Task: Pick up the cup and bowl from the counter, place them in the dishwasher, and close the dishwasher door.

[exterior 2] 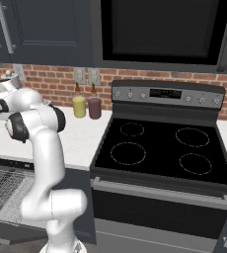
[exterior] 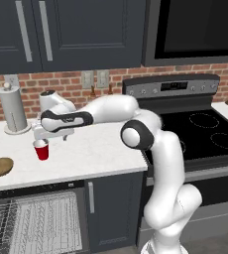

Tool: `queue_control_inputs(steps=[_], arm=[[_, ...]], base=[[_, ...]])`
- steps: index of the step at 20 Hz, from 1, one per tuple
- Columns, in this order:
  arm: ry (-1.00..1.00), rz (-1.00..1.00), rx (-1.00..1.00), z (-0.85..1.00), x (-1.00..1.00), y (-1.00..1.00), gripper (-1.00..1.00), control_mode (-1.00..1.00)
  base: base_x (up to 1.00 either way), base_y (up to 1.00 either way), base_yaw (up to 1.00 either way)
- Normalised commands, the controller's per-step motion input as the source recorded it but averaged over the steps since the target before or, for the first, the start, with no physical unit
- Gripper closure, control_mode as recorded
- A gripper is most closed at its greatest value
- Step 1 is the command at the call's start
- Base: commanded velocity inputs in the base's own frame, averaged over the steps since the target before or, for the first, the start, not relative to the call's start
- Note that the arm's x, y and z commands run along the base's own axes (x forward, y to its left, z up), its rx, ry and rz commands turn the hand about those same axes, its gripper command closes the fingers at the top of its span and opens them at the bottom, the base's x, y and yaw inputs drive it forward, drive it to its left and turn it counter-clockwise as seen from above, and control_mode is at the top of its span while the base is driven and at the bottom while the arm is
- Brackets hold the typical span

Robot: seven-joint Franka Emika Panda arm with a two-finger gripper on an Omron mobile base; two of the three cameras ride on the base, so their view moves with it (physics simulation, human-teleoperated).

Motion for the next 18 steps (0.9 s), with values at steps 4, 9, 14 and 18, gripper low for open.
queue_control_inputs(steps=[4,9,14,18], arm=[[0.00,0.00,0.00,-0.06,0.36,0.26,-1.00,-1.00],[0.00,0.00,0.00,-0.07,0.15,0.37,-1.00,-1.00],[0.00,0.00,0.00,-0.09,0.12,0.14,-1.00,-1.00],[0.00,0.00,0.00,-0.16,0.25,0.00,-1.00,-1.00]], base=[[0.00,0.00,0.00],[0.00,0.00,0.00],[0.00,0.00,0.00],[0.00,0.00,0.00]])
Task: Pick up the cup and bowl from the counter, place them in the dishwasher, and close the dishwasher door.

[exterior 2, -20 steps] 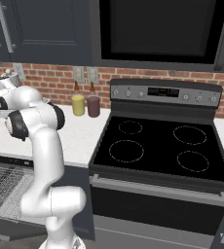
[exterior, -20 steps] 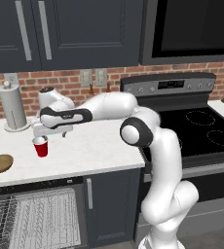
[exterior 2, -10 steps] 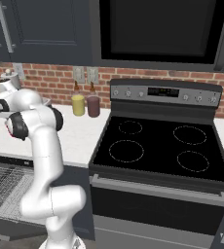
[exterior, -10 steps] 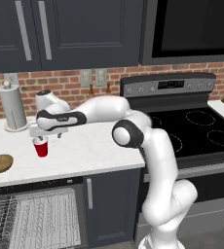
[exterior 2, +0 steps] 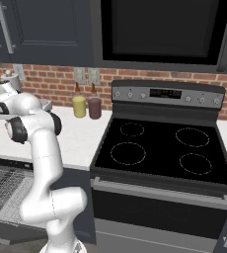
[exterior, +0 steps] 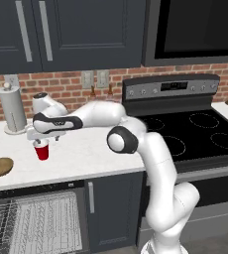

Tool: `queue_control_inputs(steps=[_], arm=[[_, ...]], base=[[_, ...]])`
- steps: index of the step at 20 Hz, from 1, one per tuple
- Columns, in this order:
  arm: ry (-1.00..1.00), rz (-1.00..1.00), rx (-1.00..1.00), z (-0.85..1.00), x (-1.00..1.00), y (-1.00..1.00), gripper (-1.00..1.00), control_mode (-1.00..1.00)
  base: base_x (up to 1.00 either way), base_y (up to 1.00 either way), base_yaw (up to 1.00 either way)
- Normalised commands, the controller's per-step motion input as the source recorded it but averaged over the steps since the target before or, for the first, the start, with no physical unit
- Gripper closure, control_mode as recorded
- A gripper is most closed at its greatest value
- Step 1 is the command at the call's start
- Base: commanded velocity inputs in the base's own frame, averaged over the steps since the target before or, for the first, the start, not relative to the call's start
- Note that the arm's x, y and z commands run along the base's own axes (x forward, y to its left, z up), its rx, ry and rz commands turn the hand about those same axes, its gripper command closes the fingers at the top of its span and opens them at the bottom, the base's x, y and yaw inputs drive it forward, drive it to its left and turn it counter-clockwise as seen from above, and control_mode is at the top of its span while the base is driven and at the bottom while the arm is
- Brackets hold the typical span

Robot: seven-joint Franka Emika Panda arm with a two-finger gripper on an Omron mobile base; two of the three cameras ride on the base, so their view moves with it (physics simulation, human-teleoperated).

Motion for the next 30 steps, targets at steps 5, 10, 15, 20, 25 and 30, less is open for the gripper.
queue_control_inputs(steps=[5,10,15,20,25,30], arm=[[0.02,0.00,0.00,-0.17,0.17,0.00,-1.00,-1.00],[0.03,0.00,0.00,-0.22,0.04,0.08,-1.00,-1.00],[0.04,0.00,0.00,-0.27,0.01,0.15,-1.00,-1.00],[0.03,0.00,0.00,-0.25,0.00,0.09,-1.00,-1.00],[0.01,0.00,0.00,-0.20,0.00,0.02,1.00,-1.00],[0.01,0.00,0.00,-0.08,-0.02,0.01,1.00,-1.00]], base=[[0.00,0.00,0.00],[0.00,0.00,0.00],[0.00,0.00,0.00],[0.00,0.00,0.00],[0.00,0.00,0.00],[0.00,0.00,0.00]])
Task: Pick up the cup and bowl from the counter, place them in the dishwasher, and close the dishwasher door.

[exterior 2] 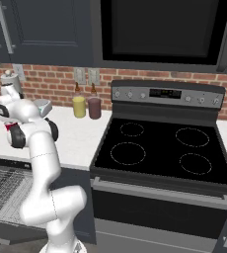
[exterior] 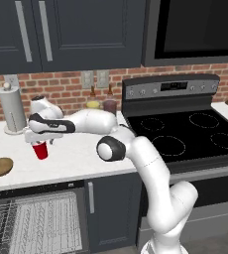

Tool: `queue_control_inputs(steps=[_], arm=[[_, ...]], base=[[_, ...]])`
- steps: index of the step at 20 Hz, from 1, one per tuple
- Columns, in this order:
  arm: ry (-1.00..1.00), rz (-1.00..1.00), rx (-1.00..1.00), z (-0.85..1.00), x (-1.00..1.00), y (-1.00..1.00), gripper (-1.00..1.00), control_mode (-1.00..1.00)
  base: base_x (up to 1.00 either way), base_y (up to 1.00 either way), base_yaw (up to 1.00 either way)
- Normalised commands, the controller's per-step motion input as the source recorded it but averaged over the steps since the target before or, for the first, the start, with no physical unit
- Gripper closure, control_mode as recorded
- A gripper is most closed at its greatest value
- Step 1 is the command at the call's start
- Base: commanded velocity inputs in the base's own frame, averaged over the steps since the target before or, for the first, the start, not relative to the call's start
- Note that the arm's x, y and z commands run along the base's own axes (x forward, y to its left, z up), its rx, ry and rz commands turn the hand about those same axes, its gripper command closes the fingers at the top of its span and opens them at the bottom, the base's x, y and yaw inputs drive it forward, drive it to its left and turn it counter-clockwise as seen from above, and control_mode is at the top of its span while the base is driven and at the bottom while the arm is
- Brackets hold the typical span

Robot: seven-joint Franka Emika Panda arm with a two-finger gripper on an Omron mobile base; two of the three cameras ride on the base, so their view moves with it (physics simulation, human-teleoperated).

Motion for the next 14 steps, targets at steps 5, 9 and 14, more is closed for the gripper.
queue_control_inputs(steps=[5,9,14], arm=[[0.03,-0.04,0.00,0.00,-0.42,0.00,1.00,-1.00],[0.03,-0.12,0.01,0.00,-0.90,-0.15,1.00,-1.00],[-0.01,-0.15,0.00,0.00,-1.00,-0.21,1.00,-1.00]], base=[[0.00,0.00,0.00],[0.00,0.00,0.00],[0.00,0.00,0.00]])
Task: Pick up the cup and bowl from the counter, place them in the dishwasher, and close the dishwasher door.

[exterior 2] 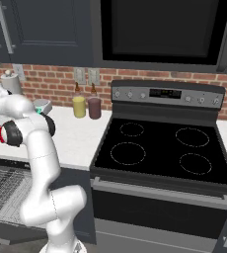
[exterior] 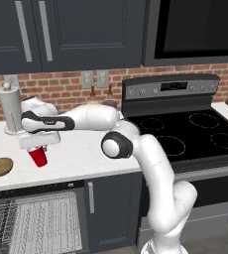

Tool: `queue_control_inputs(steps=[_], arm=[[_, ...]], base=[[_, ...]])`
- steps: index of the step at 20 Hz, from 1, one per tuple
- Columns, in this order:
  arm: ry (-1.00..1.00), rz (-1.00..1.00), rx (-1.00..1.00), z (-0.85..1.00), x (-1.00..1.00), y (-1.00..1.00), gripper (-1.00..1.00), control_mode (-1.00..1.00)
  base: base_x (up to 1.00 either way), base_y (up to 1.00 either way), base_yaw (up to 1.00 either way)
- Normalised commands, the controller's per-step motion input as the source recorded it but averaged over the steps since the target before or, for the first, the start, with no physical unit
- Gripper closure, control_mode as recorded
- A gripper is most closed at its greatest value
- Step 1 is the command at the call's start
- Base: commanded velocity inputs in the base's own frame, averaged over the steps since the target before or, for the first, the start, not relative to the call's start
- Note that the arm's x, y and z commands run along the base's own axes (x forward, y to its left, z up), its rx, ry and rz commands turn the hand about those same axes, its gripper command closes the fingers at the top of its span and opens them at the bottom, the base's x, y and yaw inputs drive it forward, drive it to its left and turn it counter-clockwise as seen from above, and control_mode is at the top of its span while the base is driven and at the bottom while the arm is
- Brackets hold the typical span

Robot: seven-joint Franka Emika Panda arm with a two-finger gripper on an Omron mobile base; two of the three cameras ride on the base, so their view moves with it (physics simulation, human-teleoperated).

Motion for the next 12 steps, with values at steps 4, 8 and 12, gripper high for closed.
queue_control_inputs(steps=[4,8,12], arm=[[-0.27,-0.20,0.00,0.00,-1.00,-0.53,1.00,-1.00],[-0.35,-0.22,0.00,0.01,-1.00,-0.41,1.00,-1.00],[-0.29,-0.24,0.00,0.26,-1.00,-0.13,1.00,-1.00]], base=[[0.00,0.00,0.00],[0.00,0.00,0.00],[0.00,0.00,0.00]])
